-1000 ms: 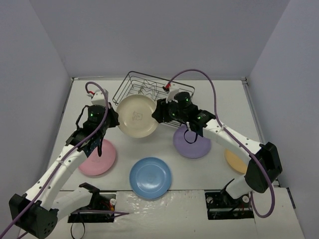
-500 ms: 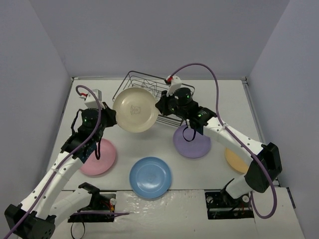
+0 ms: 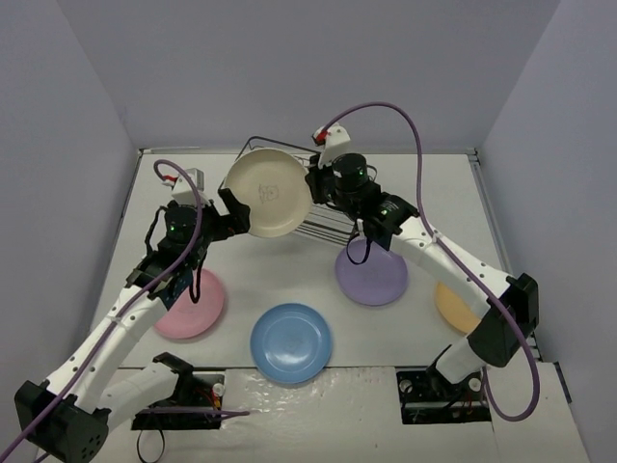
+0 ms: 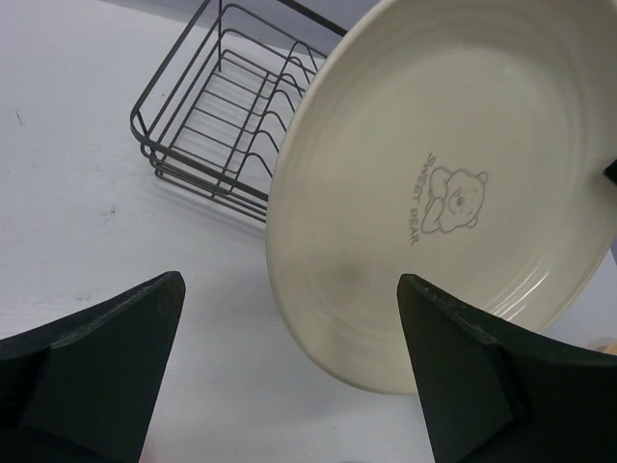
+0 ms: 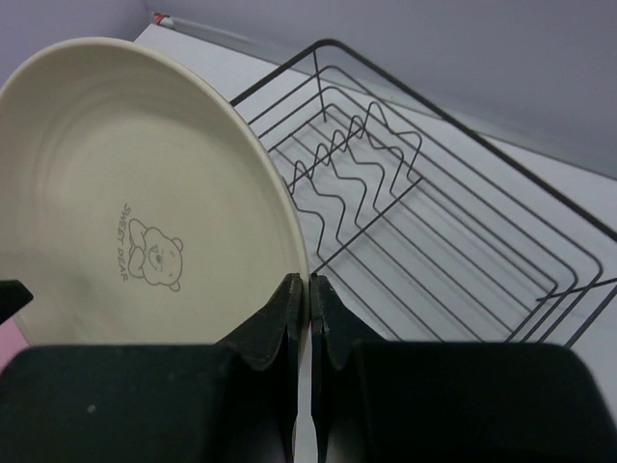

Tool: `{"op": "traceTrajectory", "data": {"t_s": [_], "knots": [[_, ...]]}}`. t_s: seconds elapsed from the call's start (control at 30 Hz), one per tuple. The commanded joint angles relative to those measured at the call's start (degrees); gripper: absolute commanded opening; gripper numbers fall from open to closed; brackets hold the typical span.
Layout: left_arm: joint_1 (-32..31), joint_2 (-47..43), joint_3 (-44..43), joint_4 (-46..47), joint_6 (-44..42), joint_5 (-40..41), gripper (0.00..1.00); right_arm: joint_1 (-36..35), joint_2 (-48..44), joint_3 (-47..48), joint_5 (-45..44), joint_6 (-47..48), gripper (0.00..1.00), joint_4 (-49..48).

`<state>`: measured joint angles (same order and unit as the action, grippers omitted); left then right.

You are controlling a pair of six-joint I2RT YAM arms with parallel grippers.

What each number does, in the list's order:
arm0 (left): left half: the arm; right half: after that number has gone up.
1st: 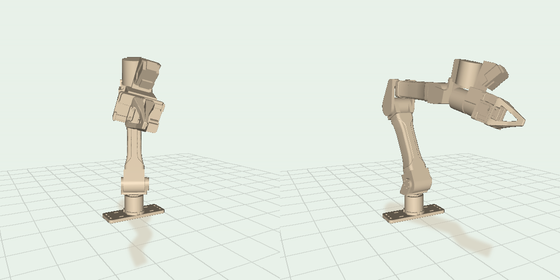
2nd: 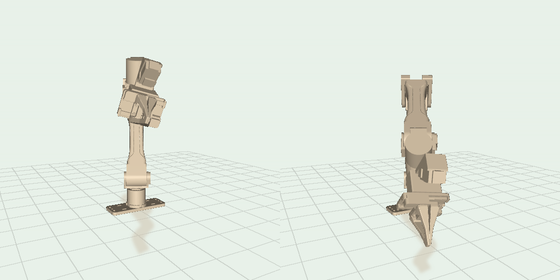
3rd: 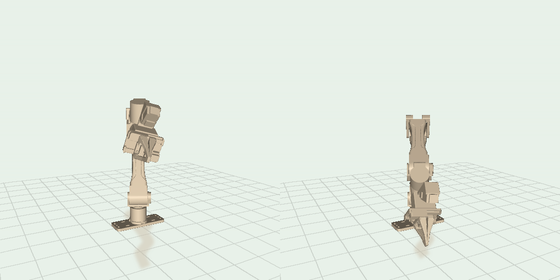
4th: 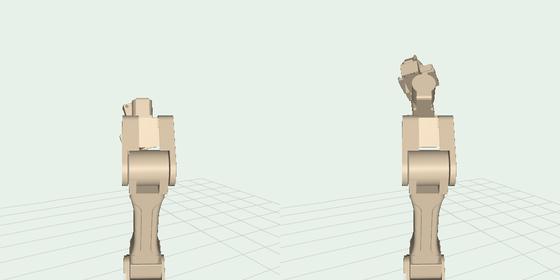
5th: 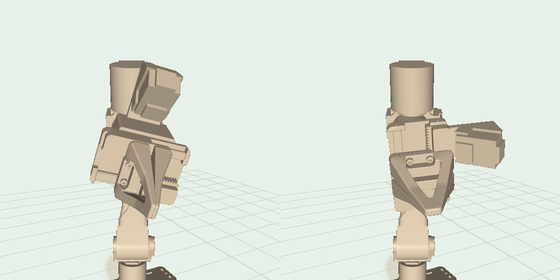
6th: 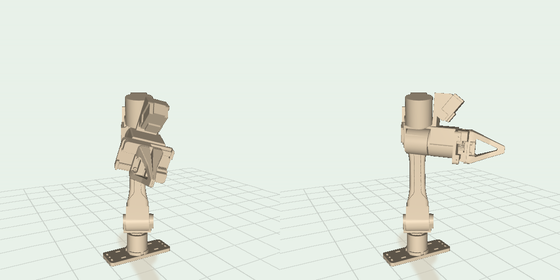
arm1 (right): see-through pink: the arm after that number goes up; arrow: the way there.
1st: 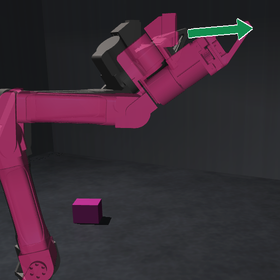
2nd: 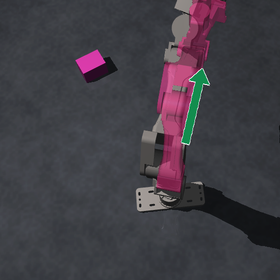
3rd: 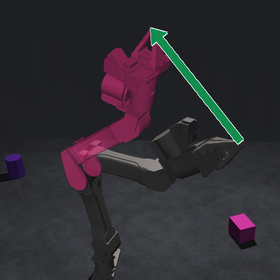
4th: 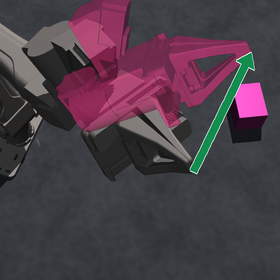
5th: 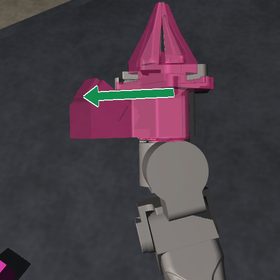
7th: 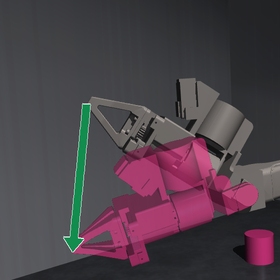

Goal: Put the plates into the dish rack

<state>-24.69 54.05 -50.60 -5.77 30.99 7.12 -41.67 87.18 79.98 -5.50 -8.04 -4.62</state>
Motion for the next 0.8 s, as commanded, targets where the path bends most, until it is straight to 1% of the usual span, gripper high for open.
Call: {"op": "traceTrajectory", "data": {"t_s": [0.0, 0.07, 0.2, 0.23, 0.3, 0.33, 0.4, 0.43, 0.57, 0.67, 0.77], "knots": [[-0.19, 2.90, -6.05, 2.78, -0.73, 1.52, 0.97, -0.43, 1.46, 7.55, -7.59, 6.69, 0.00, -2.76], [-0.09, 3.61, -7.26, 1.07, -0.87, 3.12, 0.97, -0.34, 3.27, 11.20, -11.46, 10.27, 0.00, -2.82], [0.02, 3.26, -9.59, -2.97, -1.31, 7.93, 0.97, -0.63, 10.06, 19.06, -18.89, 18.46, 0.00, -2.48], [0.06, 3.12, -10.02, -4.66, -1.36, 10.18, 0.97, -0.68, 11.34, 21.13, -20.78, 21.65, 0.00, -3.32], [0.67, 3.02, -10.66, -6.63, -1.15, 12.37, 0.97, -0.72, 14.09, 22.77, -24.88, 26.41, 0.00, -7.46], [1.26, 3.07, -10.88, -8.13, -1.04, 13.18, 0.97, -0.77, 15.22, 23.63, -26.56, 30.43, 0.00, -9.51], [3.40, 3.27, -11.08, -9.56, 0.11, 12.75, 0.97, -0.87, 18.03, 27.13, -29.95, 35.46, 0.00, -12.88], [5.05, 3.38, -10.92, -10.01, 0.88, 10.29, 0.97, -0.87, 20.72, 28.79, -31.28, 38.27, 0.00, -14.04], [13.11, 3.07, -9.21, -10.22, 3.89, 2.19, 0.97, -0.94, 27.78, 31.60, -34.97, 52.16, 0.00, -25.33], [16.85, 2.51, -7.90, -10.00, 3.45, 1.33, 0.97, -0.46, 33.21, 33.22, -35.44, 62.76, 0.00, -33.09], [17.51, 1.73, -7.62, -10.08, 2.08, 2.00, 0.97, -0.05, 36.26, 35.67, -32.56, 67.66, 0.00, -38.97]]}}
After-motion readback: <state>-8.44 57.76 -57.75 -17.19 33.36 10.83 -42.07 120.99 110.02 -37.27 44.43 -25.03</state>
